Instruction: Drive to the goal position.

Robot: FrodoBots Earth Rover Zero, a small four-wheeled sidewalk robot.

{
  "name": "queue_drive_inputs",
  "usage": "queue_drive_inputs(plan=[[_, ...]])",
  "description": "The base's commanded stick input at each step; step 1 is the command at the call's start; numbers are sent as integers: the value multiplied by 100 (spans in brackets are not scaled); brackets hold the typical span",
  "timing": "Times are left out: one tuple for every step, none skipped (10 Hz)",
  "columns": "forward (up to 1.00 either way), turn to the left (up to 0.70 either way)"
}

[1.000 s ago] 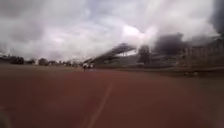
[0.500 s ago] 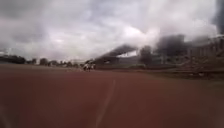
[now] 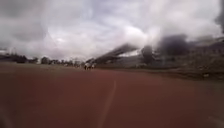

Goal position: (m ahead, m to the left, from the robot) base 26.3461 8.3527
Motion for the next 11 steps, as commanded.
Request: queue_drive_inputs(plan=[[85, -34], [85, -34], [85, -34], [85, -34], [85, -34], [85, -21], [85, -1], [85, 0], [85, 0], [85, 0], [85, 0]])
